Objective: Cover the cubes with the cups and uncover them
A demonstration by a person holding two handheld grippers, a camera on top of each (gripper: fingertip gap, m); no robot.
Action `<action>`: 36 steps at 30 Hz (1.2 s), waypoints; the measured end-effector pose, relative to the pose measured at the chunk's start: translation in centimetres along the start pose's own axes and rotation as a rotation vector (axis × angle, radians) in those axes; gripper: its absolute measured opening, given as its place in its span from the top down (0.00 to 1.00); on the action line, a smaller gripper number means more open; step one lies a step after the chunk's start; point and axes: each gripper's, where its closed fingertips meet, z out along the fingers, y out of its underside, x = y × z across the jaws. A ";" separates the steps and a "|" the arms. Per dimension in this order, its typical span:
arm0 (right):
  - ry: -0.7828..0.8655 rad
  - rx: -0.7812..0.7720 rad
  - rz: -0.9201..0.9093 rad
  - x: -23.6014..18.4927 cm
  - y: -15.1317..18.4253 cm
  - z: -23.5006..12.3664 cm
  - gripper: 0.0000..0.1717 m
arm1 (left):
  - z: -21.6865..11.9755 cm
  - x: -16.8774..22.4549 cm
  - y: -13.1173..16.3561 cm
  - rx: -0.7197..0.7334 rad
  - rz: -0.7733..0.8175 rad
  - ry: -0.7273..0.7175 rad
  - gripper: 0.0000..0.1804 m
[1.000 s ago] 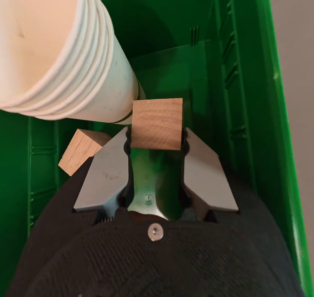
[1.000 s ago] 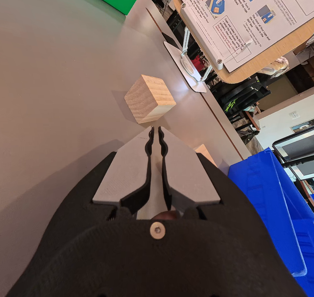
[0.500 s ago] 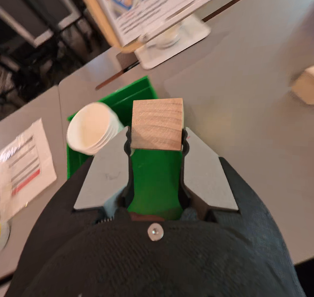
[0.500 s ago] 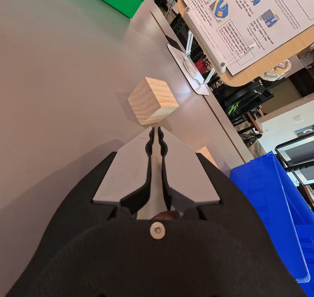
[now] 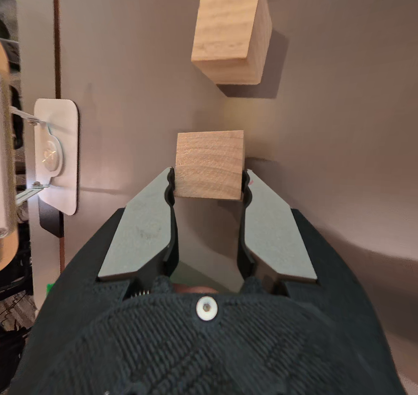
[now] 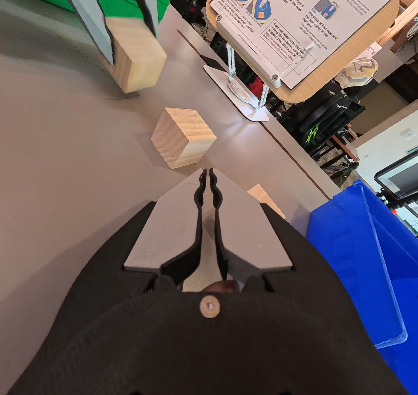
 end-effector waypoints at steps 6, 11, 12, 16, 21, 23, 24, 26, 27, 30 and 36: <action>-0.010 0.005 0.002 0.0 0.0 0.0 1.00 | 2.3 0.2 0.0 -0.009 0.076 0.054 0.67; -0.026 0.013 -0.002 -0.3 -0.2 0.0 1.00 | 2.4 -0.5 0.9 -0.051 0.098 0.045 0.67; -0.027 0.013 -0.007 -0.4 -0.2 0.0 1.00 | 2.4 -0.9 1.2 -0.065 0.095 0.028 0.67; -0.027 0.016 -0.018 -0.5 -0.3 -0.1 1.00 | 2.4 -0.7 1.2 -0.041 0.074 0.054 0.67; -0.032 0.018 -0.003 -0.5 -0.3 -0.1 1.00 | 2.0 -0.5 1.8 -0.068 0.064 0.100 0.67; -0.030 0.017 -0.003 -0.4 -0.2 -0.1 1.00 | 1.9 -1.1 1.5 -0.056 0.063 0.063 0.67; -0.028 0.016 -0.004 -0.4 -0.2 -0.1 1.00 | 1.7 -1.2 0.9 -0.023 0.055 0.051 0.69; -0.029 0.018 -0.005 -0.4 -0.2 -0.2 1.00 | 1.1 -1.4 -0.3 0.049 0.033 0.039 0.70; -0.028 0.018 -0.006 -0.4 -0.3 -0.2 1.00 | 0.8 -1.6 -0.4 0.059 0.026 0.031 0.69; -0.028 0.019 -0.006 -0.4 -0.2 -0.2 1.00 | -0.9 -2.1 -0.5 0.075 0.003 -0.001 0.68; -0.025 0.029 0.000 -0.2 -0.4 -0.4 1.00 | -12.1 -8.7 1.4 0.265 -0.214 -0.297 0.71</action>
